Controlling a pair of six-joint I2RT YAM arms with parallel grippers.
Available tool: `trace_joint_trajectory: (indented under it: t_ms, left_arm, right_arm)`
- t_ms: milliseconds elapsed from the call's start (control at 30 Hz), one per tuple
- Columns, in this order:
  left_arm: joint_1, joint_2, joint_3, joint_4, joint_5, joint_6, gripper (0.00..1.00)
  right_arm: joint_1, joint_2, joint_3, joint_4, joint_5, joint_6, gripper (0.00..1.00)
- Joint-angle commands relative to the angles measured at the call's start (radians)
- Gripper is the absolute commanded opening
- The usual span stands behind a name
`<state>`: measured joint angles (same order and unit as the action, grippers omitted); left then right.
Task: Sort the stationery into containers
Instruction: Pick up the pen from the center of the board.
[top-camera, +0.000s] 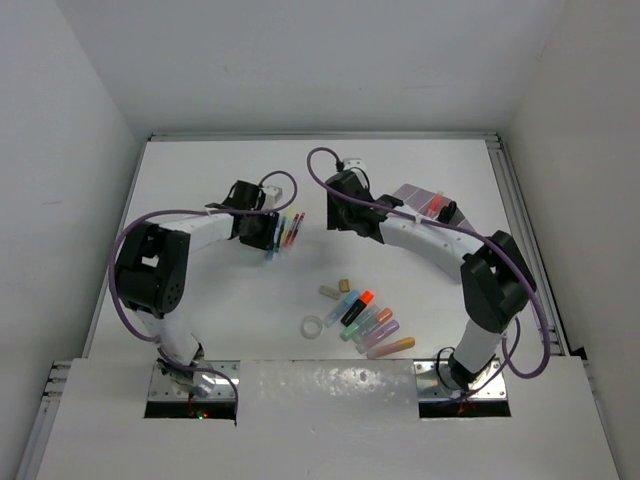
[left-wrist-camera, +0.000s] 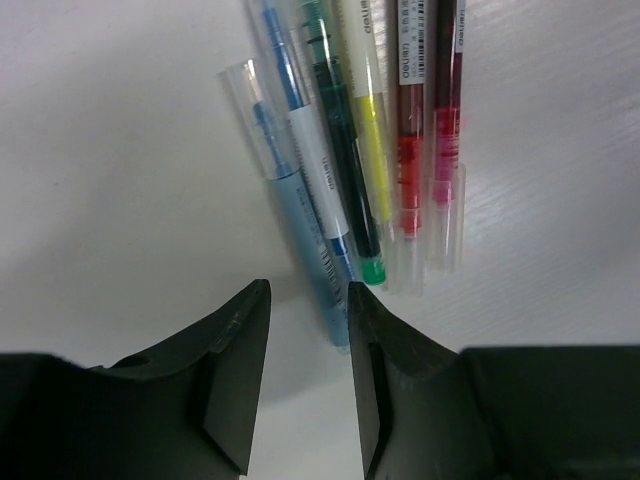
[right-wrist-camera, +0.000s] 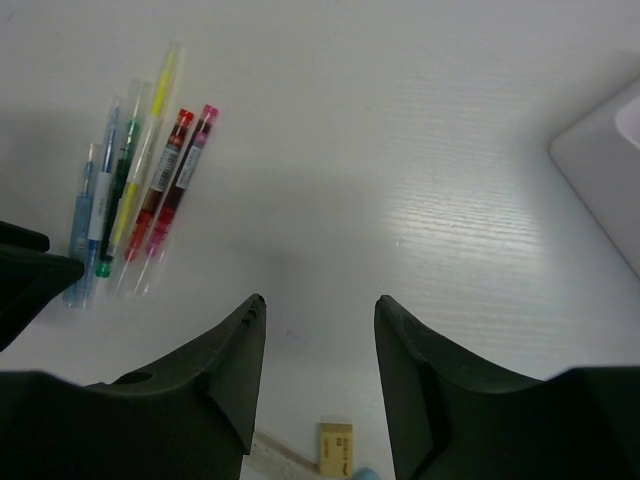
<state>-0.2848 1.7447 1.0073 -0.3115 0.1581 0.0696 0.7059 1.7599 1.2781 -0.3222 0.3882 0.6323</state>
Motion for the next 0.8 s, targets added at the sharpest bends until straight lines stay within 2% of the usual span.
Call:
trace_joint_trajectory:
  t_ms: [0,167,433,667,700,733,767]
  left_arm:
    - [-0.014,0.012,0.045,0.049,-0.035,-0.016,0.35]
    - [-0.017,0.030,0.039,0.046,-0.049,-0.024,0.34]
    - [-0.022,0.078,0.050,0.054,-0.083,-0.039,0.21]
    - [-0.004,0.125,0.076,0.037,-0.121,-0.051,0.20]
    - [0.005,0.137,0.088,0.020,-0.120,-0.053,0.08]
    - [0.012,0.144,0.088,0.014,-0.120,-0.053,0.00]
    - [0.016,0.145,0.093,0.011,-0.118,-0.053,0.00]
  right_arm:
    - [-0.014,-0.063,-0.045,0.038,0.037,0.026,0.47]
    - [-0.019,-0.111,-0.098,0.035,0.066,0.027,0.47]
    - [-0.036,-0.160,-0.134,0.032,0.087,0.015,0.47]
    - [-0.048,-0.185,-0.151,0.028,0.109,0.010,0.48]
    - [-0.048,-0.189,-0.152,0.022,0.115,0.006,0.48]
    - [-0.046,-0.194,-0.152,0.023,0.117,0.004,0.48]
    - [-0.048,-0.195,-0.154,0.020,0.120,0.001,0.48]
